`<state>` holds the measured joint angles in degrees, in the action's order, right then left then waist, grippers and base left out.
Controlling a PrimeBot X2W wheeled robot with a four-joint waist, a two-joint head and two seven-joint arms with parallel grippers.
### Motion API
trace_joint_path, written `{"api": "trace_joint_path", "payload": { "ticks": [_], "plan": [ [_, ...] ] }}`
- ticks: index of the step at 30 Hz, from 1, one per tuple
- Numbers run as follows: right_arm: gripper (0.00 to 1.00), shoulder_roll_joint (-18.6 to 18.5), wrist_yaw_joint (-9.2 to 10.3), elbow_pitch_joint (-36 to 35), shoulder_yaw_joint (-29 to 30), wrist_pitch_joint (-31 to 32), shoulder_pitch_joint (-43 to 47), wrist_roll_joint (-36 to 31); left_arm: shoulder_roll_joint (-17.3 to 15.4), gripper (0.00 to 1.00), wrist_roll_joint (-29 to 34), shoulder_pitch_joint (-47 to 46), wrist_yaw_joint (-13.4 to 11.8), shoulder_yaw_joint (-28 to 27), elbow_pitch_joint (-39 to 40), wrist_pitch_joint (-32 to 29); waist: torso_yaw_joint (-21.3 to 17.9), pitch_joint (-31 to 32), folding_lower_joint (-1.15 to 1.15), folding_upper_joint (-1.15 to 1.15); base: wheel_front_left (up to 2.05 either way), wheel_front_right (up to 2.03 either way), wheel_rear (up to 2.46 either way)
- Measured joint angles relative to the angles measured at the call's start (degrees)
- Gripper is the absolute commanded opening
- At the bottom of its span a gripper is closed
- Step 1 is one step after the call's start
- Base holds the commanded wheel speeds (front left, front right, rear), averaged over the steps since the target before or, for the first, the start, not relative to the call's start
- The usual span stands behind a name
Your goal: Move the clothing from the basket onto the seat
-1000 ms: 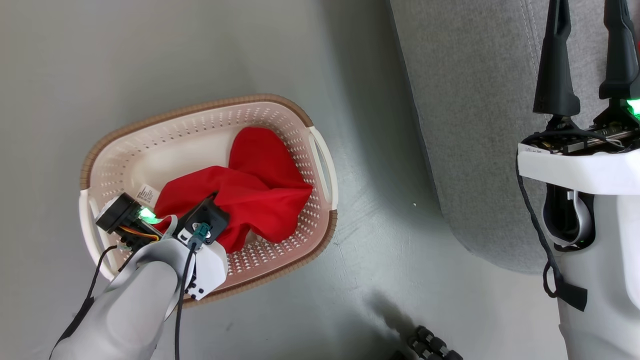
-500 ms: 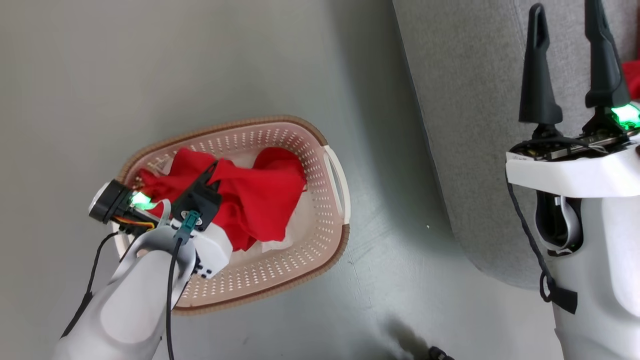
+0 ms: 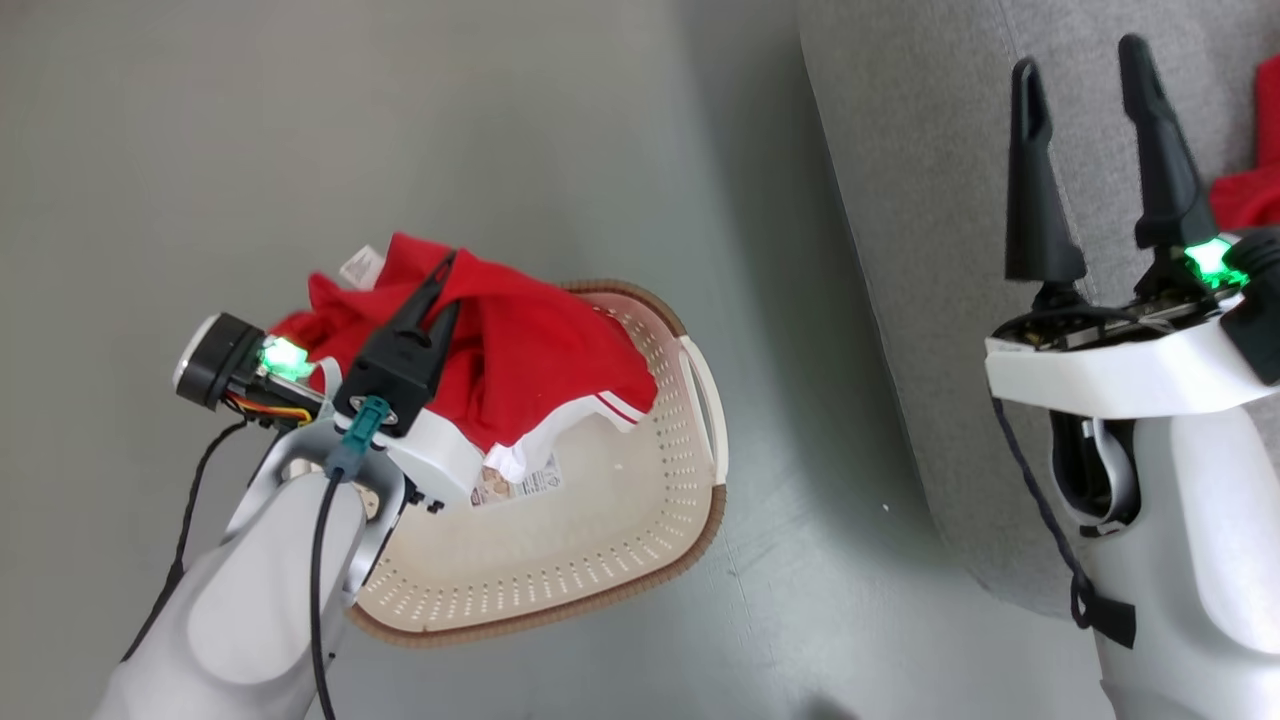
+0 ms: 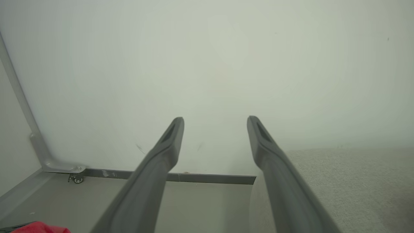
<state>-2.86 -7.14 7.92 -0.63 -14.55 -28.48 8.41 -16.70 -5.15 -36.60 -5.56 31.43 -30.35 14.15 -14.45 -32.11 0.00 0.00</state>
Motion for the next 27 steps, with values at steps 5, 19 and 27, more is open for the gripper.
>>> {"api": "trace_joint_path", "payload": {
  "ticks": [5,19,27],
  "plan": [
    [1.0,-0.36,0.0,0.82,-1.44,0.0,0.37,-0.51,-0.66,0.0,-0.83,0.1,-0.45,-0.98,3.77,0.01,0.98,2.32,0.0,0.0,0.0,0.0,0.0],
    [1.0,-2.49,0.0,4.27,-5.81,0.0,1.74,-1.21,-1.96,0.0,-5.94,3.37,-1.02,-6.31,10.94,0.08,3.96,9.31,0.0,0.0,0.0,0.0,0.0],
    [1.0,-3.87,0.0,5.73,-8.35,0.01,1.91,-1.2,-2.25,0.0,-8.12,6.41,-1.48,-7.78,13.27,0.09,5.52,13.04,0.0,0.0,0.0,0.0,0.0]
  ]
}}
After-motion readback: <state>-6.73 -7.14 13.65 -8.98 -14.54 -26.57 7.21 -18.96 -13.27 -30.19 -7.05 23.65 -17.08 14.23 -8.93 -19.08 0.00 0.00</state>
